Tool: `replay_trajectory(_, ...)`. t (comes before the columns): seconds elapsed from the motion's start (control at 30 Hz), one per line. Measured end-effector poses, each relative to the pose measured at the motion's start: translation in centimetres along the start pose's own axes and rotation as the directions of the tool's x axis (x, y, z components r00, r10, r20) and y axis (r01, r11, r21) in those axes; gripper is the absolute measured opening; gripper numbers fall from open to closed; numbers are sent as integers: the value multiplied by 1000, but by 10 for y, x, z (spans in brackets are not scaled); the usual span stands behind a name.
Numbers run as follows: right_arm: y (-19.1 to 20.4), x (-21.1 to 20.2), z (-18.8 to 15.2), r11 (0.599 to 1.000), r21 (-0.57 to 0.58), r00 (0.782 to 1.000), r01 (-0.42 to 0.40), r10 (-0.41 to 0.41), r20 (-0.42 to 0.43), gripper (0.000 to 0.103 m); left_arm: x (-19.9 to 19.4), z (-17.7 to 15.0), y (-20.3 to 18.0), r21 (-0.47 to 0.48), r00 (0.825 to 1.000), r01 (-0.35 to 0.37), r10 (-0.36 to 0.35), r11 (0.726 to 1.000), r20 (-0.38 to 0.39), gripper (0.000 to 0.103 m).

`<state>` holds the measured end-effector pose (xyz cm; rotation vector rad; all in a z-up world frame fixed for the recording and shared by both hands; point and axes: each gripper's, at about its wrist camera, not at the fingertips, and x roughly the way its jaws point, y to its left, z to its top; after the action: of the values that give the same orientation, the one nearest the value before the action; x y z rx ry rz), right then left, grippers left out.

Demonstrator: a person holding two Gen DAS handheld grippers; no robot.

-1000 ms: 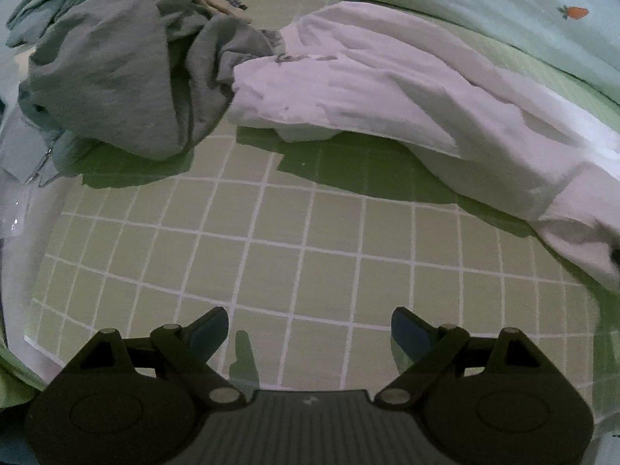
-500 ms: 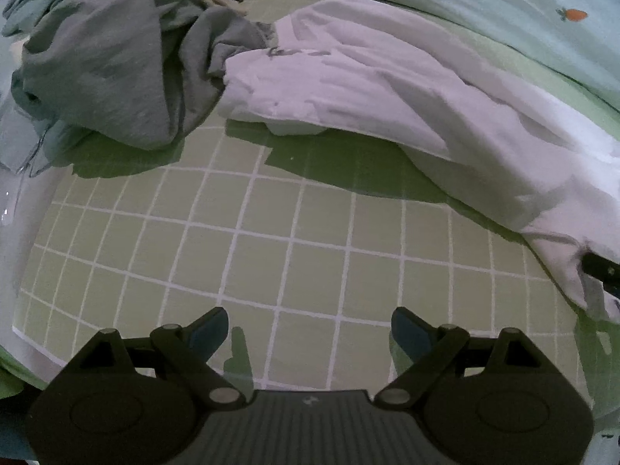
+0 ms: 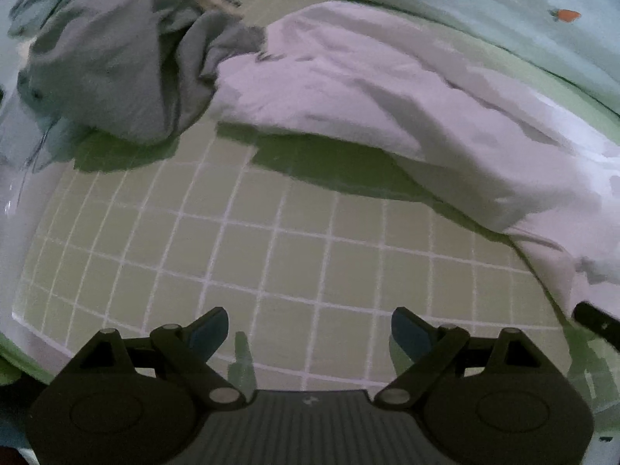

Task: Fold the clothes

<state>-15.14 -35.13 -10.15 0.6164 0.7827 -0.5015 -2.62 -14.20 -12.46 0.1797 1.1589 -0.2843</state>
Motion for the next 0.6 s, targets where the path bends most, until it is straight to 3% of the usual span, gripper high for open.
replay_trajectory(0.07, -7, -10, 5, 1000, 19, 1000, -10, 10, 24, 26, -3, 1, -11, 22, 1000, 7, -8, 1000, 11, 91)
replay_trajectory(0.1, -12, -14, 7, 999, 34, 999, -15, 14, 38, 44, -4, 3, -17, 36, 1000, 13, -14, 999, 16, 91)
replay_trajectory(0.13, -17, -18, 9, 999, 50, 999, -15, 13, 51, 52, -5, 5, -25, 51, 1000, 18, -19, 999, 20, 91)
replay_trajectory(0.17, -24, -22, 10, 998, 64, 998, -5, 1, 62, 55, -5, 7, -32, 68, 999, 23, -25, 997, 24, 91)
replay_trajectory(0.23, -39, -28, 12, 995, 91, 997, 32, -38, 73, 81, -7, 10, -50, 96, 999, 39, -42, 995, 31, 91)
replay_trajectory(0.3, -60, -36, 11, 989, 130, 991, 74, -87, 98, 95, -8, 11, -70, 121, 997, 56, -61, 991, 38, 91)
replay_trajectory(0.4, -93, -51, 10, 978, 171, 982, 117, -140, 128, 102, -10, 9, -101, 150, 996, 71, -78, 986, 43, 91)
replay_trajectory(0.6, -165, -80, 15, 952, 239, 964, 190, -227, 138, 103, -13, 0, -173, 220, 995, 60, -76, 974, 63, 91)
